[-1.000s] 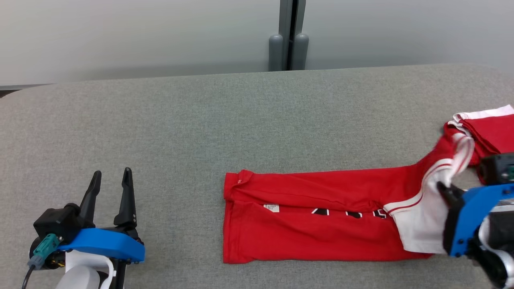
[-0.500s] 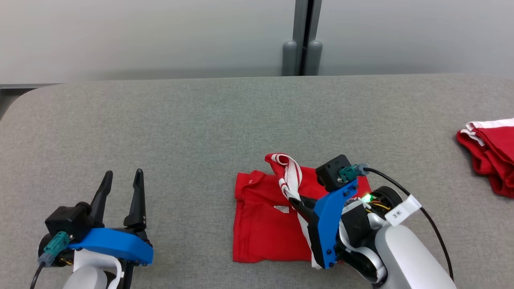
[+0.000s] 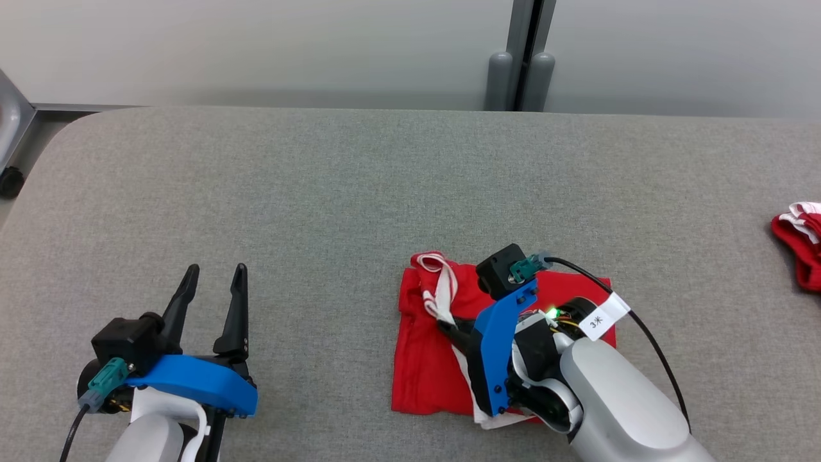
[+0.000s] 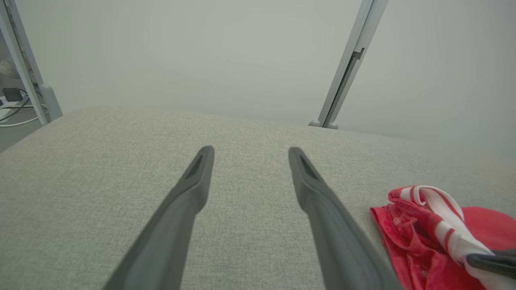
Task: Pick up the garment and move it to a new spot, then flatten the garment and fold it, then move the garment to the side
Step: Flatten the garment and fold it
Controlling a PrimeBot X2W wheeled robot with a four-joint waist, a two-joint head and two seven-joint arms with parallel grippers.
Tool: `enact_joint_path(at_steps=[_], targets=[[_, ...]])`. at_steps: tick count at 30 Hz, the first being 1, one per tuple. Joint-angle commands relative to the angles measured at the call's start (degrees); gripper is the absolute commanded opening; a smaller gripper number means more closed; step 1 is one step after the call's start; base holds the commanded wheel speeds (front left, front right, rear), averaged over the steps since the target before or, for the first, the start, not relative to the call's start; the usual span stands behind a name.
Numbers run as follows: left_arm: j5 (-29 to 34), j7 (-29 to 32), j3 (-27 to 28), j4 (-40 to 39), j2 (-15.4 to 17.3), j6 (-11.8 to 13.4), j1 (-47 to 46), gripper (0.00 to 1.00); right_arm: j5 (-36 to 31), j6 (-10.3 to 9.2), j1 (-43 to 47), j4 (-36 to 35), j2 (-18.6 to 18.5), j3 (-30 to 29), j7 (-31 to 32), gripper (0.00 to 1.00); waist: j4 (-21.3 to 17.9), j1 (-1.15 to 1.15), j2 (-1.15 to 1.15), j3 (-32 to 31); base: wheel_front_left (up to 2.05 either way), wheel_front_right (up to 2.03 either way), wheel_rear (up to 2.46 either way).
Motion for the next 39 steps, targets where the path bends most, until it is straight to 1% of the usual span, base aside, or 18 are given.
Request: enact_joint_path(at_steps=[1, 4, 6, 8, 10, 12, 14, 18, 22, 25, 28, 29, 30, 31, 36, 39], targets=[[0.00, -0.42, -0.22, 0.37, -0.02, -0.27, -1.22, 1.00, 1.47, 0.04, -1.57, 0.78, 0.04, 1.01, -1.11, 1.00, -0.04, 0.00, 0.00, 0.01, 0.00, 0.00, 0.00], [-0.20, -0.64, 0.00, 0.91, 0.19, -0.37, -1.26, 1.00, 4.37, 0.03, -2.66, 1.27, 0.00, 2.45, -3.92, 1.00, -0.36, 0.00, 0.00, -0.09, 0.00, 0.00, 0.00], [-0.33, -0.93, 0.20, 1.23, 0.36, -0.34, -1.02, 1.00, 6.26, 0.03, -3.55, 0.24, -0.01, 2.66, -6.54, 1.00, -0.80, 0.00, 0.00, -0.32, 0.00, 0.00, 0.00], [-0.58, -1.04, 0.53, 1.49, 0.60, -0.28, -0.65, 1.00, 8.72, 0.03, -4.16, -1.28, -0.01, 2.11, -9.03, 1.00, -1.34, 0.00, 0.00, -0.67, 0.00, 0.00, 0.00], [-0.58, -1.26, 0.89, 1.72, 0.80, -0.15, -0.08, 1.00, 8.50, 0.03, -5.03, -2.56, -0.04, 0.52, -11.37, 1.00, -1.94, 0.00, 0.00, -1.13, 0.00, 0.00, 0.00], [-0.83, -1.51, 1.26, 1.88, 0.98, 0.00, 0.40, 1.00, 6.47, 0.03, -5.11, -3.52, -0.08, -2.30, -13.28, 1.00, -2.50, 0.00, 0.00, -1.64, 0.00, 0.00, 0.00], [-1.02, -1.58, 1.53, 1.88, 1.13, 0.03, 0.79, 1.00, 3.97, 0.03, -4.26, -4.88, -0.89, -5.58, -14.56, 1.00, -2.90, 0.00, 0.00, -2.09, 0.00, 0.00, 0.00], [-1.19, -1.99, 1.85, 1.68, 1.09, 0.24, 1.68, 1.00, -2.22, 0.03, 0.35, -8.23, -4.14, -12.45, -16.04, 1.00, -3.47, 0.00, 0.00, -2.87, 0.00, 0.00, 0.00], [-1.53, -2.34, 2.63, 1.45, 0.92, 0.35, 2.56, 1.00, -8.85, 0.03, 6.57, -11.97, -7.20, -17.53, -18.05, 1.00, -3.94, 0.00, 0.00, -3.29, 0.00, 0.00, 0.00], [-1.56, -2.53, 3.07, 1.30, 0.68, 0.34, 2.80, 1.00, -11.40, 0.03, 12.11, -12.52, -6.29, -19.56, -19.06, 1.00, -4.06, 0.00, 0.00, -3.21, 0.00, 0.00, 0.00], [-1.38, -2.58, 3.36, 1.17, 0.58, 0.28, 3.00, 1.00, -12.48, 0.03, 15.25, -11.74, -3.93, -18.37, -19.66, 1.00, -4.22, 0.00, 0.00, -2.75, 0.00, 0.00, 0.00], [-1.34, -2.63, 3.43, 1.13, 0.54, 0.23, 2.89, 1.00, -12.43, 0.03, 15.65, -11.29, -3.05, -17.56, -20.08, 0.45, -4.22, 0.00, 0.00, -2.54, 0.00, 0.00, 0.00], [-1.27, -2.66, 3.47, 1.05, 0.53, 0.19, 2.68, 1.00, -12.38, 0.03, 15.81, -10.73, -2.31, -16.27, -20.53, 0.03, -4.19, 0.00, 0.00, -2.25, 0.00, 0.00, 0.00], [-1.14, -2.69, 3.45, 1.01, 0.49, 0.13, 2.37, 1.00, -12.27, 0.03, 15.63, -9.89, -1.66, -14.61, -20.74, 0.00, -4.11, 0.00, 0.00, -1.96, 0.00, 0.00, 0.00], [-0.55, -2.75, 2.92, 0.92, 0.24, -0.38, 0.55, 1.00, -12.26, 0.03, 10.48, -4.17, -0.04, -7.10, -23.09, 0.00, -2.75, 0.00, 0.00, -0.41, 0.00, 0.00, 0.00], [-0.22, -2.78, 2.11, 1.39, -0.15, -0.84, -0.71, 1.00, -8.41, 0.03, 6.87, -0.73, 0.06, -1.65, -24.75, 0.00, -1.18, 0.00, 0.00, 0.29, 0.00, 0.00, 0.00]])
